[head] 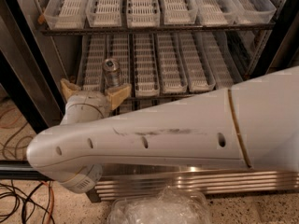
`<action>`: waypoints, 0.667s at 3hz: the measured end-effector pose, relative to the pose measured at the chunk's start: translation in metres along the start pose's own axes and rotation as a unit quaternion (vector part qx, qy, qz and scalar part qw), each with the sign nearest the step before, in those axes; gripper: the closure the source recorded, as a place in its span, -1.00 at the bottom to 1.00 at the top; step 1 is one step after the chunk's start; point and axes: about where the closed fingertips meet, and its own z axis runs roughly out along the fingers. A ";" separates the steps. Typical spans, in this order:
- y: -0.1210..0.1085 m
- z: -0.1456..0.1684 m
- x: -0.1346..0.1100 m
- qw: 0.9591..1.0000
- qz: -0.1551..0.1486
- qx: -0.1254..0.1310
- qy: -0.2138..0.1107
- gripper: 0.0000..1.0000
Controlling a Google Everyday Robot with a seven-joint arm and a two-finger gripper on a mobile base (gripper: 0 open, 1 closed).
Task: Pick redbull can from middle shelf of fridge
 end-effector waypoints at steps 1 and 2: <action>-0.005 0.008 0.013 0.999 -0.009 0.022 -0.028 -1.00; -0.021 0.020 0.016 0.997 -0.015 0.052 -0.055 -1.00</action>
Offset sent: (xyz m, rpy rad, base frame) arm 0.0291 -0.0359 -0.0318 -0.0764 -0.1515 -0.1874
